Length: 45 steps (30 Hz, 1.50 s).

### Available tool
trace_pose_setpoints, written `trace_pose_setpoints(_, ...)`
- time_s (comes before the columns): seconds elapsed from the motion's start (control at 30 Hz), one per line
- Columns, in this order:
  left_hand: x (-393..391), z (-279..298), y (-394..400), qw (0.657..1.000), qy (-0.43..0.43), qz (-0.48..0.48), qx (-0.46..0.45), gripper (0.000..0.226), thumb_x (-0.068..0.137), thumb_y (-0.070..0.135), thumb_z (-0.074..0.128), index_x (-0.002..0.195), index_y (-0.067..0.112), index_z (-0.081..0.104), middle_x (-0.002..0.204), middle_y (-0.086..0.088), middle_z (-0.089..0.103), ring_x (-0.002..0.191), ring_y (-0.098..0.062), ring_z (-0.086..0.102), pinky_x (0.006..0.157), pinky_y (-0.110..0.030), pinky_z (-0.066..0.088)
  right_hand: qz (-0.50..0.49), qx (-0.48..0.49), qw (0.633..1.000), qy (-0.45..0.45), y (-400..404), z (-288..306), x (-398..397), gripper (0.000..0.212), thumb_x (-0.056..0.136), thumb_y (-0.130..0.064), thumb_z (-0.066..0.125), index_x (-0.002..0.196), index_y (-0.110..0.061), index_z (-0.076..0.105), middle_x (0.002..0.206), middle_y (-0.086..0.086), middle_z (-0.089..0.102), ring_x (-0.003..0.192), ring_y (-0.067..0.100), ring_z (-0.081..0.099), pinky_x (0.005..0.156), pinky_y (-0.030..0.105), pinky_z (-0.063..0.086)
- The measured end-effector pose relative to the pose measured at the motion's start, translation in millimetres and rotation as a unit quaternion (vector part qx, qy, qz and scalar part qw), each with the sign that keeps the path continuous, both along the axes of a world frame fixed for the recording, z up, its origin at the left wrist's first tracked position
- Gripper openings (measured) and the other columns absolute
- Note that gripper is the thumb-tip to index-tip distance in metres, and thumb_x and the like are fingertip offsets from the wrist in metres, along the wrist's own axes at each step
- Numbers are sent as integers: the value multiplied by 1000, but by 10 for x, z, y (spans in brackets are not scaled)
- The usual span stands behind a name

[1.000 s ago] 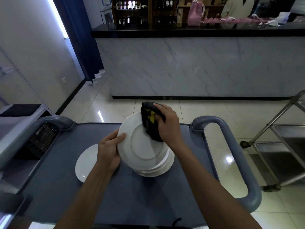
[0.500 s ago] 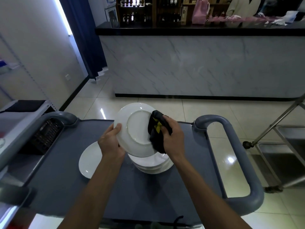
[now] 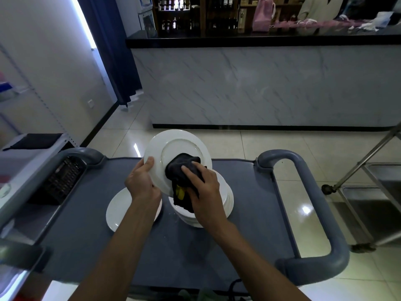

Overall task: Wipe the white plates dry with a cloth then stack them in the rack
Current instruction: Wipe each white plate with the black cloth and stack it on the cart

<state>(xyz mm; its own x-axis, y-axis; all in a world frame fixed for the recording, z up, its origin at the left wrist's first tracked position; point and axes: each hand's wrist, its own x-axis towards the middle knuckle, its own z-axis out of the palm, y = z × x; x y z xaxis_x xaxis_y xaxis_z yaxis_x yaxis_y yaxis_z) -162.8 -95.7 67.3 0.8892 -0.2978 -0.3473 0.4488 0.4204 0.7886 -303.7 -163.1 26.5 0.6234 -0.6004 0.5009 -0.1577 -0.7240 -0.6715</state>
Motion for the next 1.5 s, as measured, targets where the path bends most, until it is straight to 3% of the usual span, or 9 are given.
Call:
trace_pose_setpoints(0.13,43,-39,47,1000,-4,-20,-9,21,88,8,71,108,9,75,107,-9,76,93,-28,73,70,-36,60,-5,-48,999,-8,-60,-52,-67,42,92,-5,60,132,-16,65,140,13,55,123,34,52,105,48,43)
trace_pose_setpoints(0.33,68,-103,62,1000,-8,-26,5,29,88,7,70,116,8,72,110,-9,75,98,-27,72,79,-39,60,-48,25,998,-8,-261,-80,-135,49,88,7,64,132,-15,65,143,10,52,127,30,48,108,46,42)
trace_pose_setpoints(0.47,83,-114,51,999,-16,-33,14,27,87,8,72,113,9,74,106,-7,77,91,-23,74,73,-35,60,-80,40,996,-6,-408,-25,-168,45,89,5,66,131,-13,66,143,11,53,127,32,49,111,35,38)
trace_pose_setpoints(0.67,81,-71,-18,995,-87,-44,28,17,86,5,72,93,19,79,90,-1,78,75,-17,74,65,-29,60,-98,56,994,-1,-582,75,-262,43,93,2,62,133,-15,64,144,9,51,131,27,46,112,24,30)
trace_pose_setpoints(0.93,89,-124,-109,974,-200,-49,96,20,84,9,76,102,17,79,101,-3,78,96,-27,72,85,-41,59,-111,45,993,-7,-670,157,-369,42,94,1,61,133,-15,64,143,8,52,130,27,46,112,24,32)
trace_pose_setpoints(1.07,78,-142,-152,940,-292,-55,168,21,85,15,77,104,25,77,93,12,77,87,-12,73,80,-35,60,-111,46,993,-6,-678,177,-401,43,94,1,61,134,-16,64,143,8,52,130,26,46,111,21,29)
trace_pose_setpoints(1.27,-3,-115,-209,859,-455,-58,229,28,88,15,74,115,21,71,80,35,69,79,9,68,63,-7,51,-115,42,992,-22,-706,216,-454,43,94,2,61,133,-14,64,142,9,53,130,26,47,113,30,35)
trace_pose_setpoints(1.4,-24,-154,-241,776,-567,-81,265,22,90,18,73,112,17,76,85,13,74,75,-5,70,57,-22,57,-119,50,991,-26,-727,240,-492,44,94,2,61,134,-14,64,142,8,52,132,23,45,113,23,31)
trace_pose_setpoints(1.5,-49,-220,-264,706,-644,-88,282,18,93,19,70,109,14,77,74,2,71,60,-17,64,49,-35,53,-122,49,991,-27,-744,245,-515,44,93,2,61,134,-14,64,142,8,51,132,24,45,113,27,33)
